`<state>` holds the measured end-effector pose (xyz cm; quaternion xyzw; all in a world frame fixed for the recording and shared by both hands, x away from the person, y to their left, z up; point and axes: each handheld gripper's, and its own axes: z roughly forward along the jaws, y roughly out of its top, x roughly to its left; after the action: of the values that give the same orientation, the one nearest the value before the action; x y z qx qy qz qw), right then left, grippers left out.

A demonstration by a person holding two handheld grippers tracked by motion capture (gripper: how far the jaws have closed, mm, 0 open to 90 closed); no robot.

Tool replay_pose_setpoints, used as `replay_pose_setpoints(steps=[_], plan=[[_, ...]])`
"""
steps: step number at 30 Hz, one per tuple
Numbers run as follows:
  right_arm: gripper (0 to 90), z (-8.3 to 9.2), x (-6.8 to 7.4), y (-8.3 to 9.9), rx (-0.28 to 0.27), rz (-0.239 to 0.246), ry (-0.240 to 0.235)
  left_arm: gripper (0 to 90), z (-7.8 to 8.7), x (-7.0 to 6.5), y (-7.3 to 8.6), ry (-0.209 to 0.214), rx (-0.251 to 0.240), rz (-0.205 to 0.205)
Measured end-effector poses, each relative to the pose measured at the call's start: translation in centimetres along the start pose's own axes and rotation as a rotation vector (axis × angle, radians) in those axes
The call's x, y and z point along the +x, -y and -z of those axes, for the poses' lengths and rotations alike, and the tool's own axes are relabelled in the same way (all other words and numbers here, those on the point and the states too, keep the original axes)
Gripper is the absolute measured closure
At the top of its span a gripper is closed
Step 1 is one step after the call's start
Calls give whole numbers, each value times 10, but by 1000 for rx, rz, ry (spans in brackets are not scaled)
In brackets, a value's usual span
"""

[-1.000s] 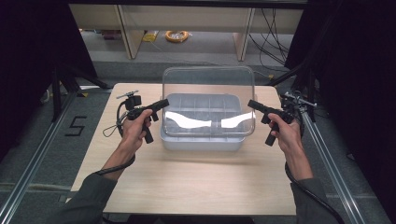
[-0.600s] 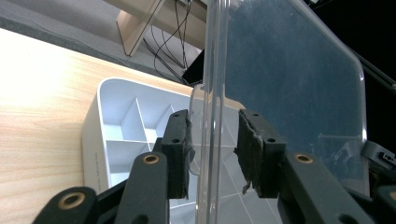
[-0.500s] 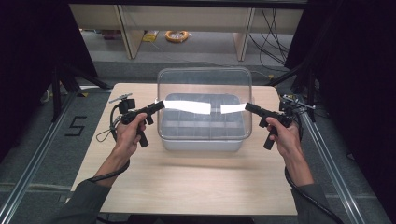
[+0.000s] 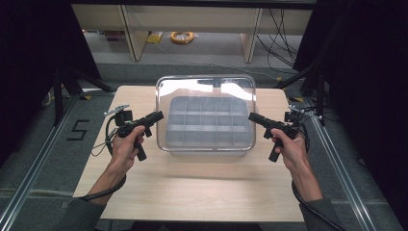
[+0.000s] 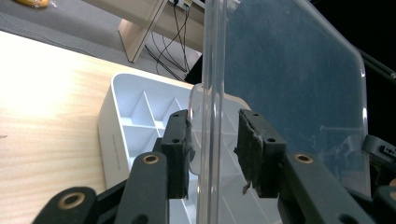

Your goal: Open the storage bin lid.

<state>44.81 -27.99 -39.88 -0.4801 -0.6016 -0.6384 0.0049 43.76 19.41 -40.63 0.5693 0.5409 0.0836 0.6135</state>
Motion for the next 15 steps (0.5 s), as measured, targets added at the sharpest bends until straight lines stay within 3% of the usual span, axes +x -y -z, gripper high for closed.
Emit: replay_pose_setpoints(steps=[1,4,6,8,9,10,11,12,14,15], plan=[[737,0,-1,1,-5,30,0,645,2,0,1,-2,0,-3],[737,2,3,6,11,4,-1,644,6,-1,6,-2,1,-7],[736,4,3,9,8,32,0,643,9,-1,10,-6,7,-17],[737,6,5,13,20,10,-3,640,11,-1,14,-6,7,-14],[737,6,4,14,13,37,-7,639,11,-1,14,-6,7,-14],[737,8,6,16,18,11,1,639,13,-2,17,-4,16,-19],[737,9,6,18,17,28,-14,638,13,-2,17,-4,16,-19],[737,10,7,19,19,13,5,638,16,-2,20,-6,21,-32],[738,11,7,21,19,15,-5,637,16,-3,22,-5,18,-29],[737,13,6,24,14,40,3,637,18,-3,25,-3,23,-36]])
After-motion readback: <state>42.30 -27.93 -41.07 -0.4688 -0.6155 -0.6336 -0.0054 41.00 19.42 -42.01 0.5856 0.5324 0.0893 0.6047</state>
